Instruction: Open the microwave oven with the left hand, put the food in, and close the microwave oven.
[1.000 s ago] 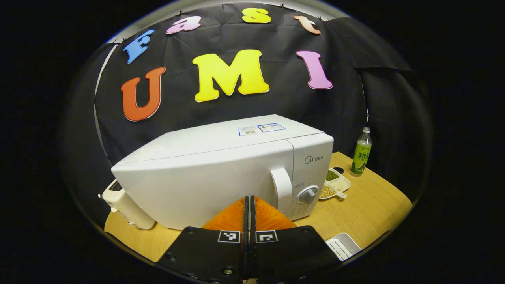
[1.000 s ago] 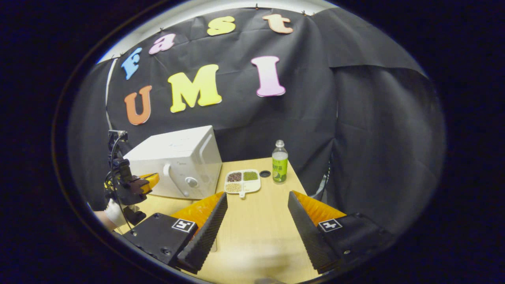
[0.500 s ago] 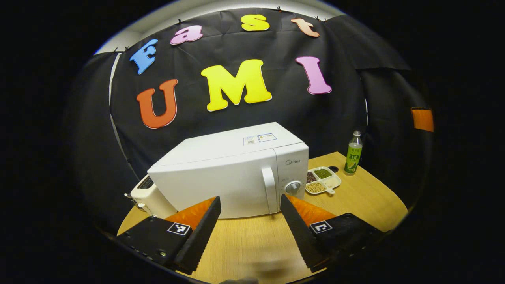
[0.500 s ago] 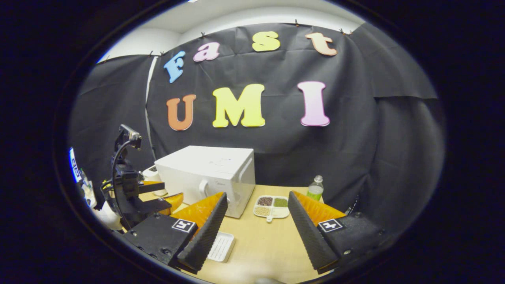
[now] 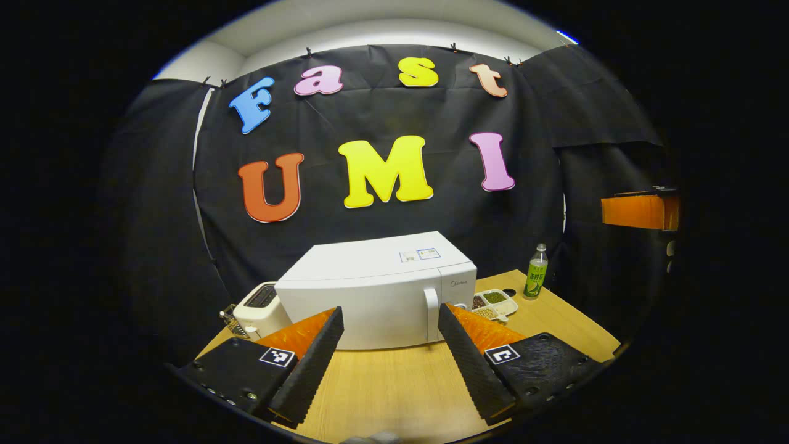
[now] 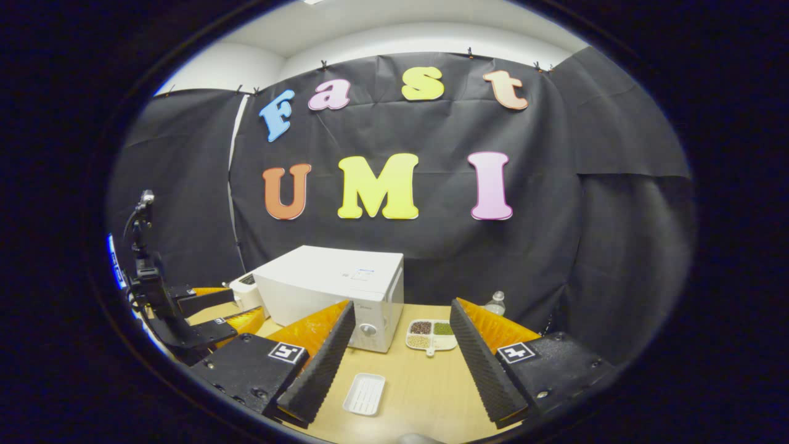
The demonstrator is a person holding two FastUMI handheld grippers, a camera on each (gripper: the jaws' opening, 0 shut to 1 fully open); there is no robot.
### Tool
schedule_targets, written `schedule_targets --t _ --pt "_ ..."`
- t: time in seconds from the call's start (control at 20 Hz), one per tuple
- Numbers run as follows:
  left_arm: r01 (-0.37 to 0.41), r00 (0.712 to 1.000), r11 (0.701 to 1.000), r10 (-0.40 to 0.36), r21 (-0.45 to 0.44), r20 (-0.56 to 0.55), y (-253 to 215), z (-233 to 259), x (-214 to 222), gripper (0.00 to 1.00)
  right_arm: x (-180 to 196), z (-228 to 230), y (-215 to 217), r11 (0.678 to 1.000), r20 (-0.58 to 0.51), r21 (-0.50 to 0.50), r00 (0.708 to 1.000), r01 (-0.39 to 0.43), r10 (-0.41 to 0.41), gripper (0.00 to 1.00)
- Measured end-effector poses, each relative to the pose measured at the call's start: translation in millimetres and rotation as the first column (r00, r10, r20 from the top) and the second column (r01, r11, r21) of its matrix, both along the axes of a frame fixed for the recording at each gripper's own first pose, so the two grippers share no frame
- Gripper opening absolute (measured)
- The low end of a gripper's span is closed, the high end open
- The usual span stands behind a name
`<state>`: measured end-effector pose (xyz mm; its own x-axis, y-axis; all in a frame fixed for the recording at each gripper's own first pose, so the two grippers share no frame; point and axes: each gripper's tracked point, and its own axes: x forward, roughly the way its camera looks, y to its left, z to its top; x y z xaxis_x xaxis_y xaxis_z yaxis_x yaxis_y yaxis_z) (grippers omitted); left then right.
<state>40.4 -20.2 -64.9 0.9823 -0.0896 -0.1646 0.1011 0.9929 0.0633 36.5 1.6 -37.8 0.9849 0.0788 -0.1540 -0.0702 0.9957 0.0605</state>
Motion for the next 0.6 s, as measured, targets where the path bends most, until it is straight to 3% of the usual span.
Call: schedule_targets --t 0.4,0.6 --pt "-0.071 0.995 0.995 0.076 -0.074 0.068 82 54 -52 0.96 -41 25 3 0.994 0.064 0.018 0.992 0.105 -0.106 0.98" --pt "-0.064 0.992 0.994 0.073 -0.092 0.1 102 72 -72 0.95 -53 33 -2 0.989 0.069 0.028 0.987 0.144 -0.146 0.98"
